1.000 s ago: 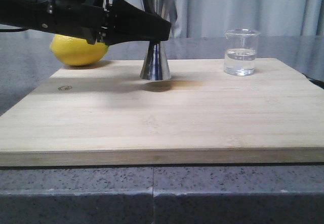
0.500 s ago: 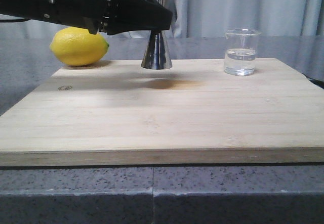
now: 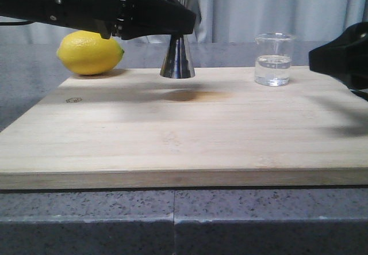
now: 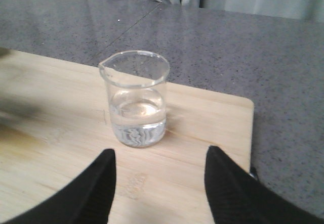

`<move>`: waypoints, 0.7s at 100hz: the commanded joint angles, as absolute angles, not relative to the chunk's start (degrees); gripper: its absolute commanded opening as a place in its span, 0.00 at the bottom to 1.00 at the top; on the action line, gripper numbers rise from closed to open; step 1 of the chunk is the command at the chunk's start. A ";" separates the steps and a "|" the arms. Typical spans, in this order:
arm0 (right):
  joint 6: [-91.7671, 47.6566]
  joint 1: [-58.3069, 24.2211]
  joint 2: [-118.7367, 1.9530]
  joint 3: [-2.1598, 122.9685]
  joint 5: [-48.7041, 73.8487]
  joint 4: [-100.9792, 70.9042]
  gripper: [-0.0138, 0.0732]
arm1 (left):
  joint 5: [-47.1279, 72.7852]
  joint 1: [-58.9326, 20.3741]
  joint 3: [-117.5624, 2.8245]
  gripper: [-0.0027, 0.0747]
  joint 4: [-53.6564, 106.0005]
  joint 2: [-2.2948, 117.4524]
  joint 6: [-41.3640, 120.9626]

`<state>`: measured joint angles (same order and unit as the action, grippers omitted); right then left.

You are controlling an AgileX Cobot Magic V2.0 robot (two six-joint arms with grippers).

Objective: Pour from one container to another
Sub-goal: 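Grasp the clear glass beaker with the right gripper and lift it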

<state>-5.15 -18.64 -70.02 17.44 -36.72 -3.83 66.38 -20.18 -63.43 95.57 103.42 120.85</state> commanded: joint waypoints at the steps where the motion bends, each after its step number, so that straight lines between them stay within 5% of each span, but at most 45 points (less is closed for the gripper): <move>1: -5.51 -19.17 -73.06 18.69 -47.19 -2.92 0.58 | 72.68 -20.63 -65.07 0.01 100.14 100.26 120.94; 27: -4.27 -19.28 -82.67 18.90 -61.62 -1.49 0.73 | 72.68 -20.63 -65.07 0.01 100.14 100.26 120.94; 70: -3.77 -19.28 -89.46 25.56 -62.38 0.00 0.73 | 72.68 -20.63 -65.07 0.01 100.14 100.26 120.94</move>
<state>-3.94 -19.11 -90.25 22.83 -58.03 -0.81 66.38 -20.18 -63.43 95.57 103.42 120.85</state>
